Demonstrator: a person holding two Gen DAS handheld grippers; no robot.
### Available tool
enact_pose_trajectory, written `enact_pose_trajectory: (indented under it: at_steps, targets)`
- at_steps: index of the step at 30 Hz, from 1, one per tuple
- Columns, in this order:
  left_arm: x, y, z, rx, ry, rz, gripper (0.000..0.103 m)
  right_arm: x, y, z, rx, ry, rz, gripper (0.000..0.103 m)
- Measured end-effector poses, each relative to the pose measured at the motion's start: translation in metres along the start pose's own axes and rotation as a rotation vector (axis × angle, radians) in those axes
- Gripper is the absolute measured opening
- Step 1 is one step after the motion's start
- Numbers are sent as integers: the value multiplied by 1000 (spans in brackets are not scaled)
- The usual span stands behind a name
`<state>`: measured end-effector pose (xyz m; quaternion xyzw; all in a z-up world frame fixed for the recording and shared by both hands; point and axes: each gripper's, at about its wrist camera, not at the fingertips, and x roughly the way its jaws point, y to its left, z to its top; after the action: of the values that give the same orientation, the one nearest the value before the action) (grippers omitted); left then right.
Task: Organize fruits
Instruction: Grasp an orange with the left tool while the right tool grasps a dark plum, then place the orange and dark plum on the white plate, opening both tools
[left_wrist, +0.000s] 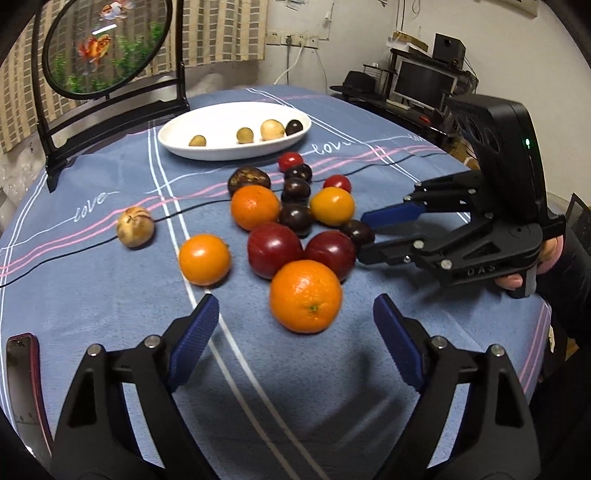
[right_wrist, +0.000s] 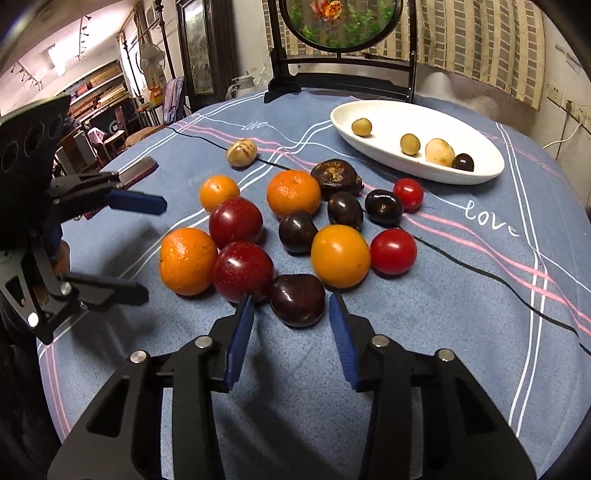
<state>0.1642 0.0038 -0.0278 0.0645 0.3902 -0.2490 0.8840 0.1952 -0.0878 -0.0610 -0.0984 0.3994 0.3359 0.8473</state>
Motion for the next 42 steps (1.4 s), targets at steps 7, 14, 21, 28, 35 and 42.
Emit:
enact_pose_trajectory:
  at_steps: [7,14,21,28,35,42]
  targets:
    - [9,-3,-2,-2,42,-23,73,5,-5,-1,31,19,9,39]
    - [16,3,-1,-50,65,-38,60,7,-9,0,68,21,34,34]
    - [21,5,3,-83,71,-36,60,6,-6,-1,58,17,20,32]
    - [25,0,5,-83,73,-48,47,4,-2,1,35,8,7,32]
    - [16,5,7,-110,36,-75,46,-7,-4,3,59,-34,61,32]
    - [-2,26,50,-161,-35,-104,46,-26,-38,32,175,-206,-32,32]
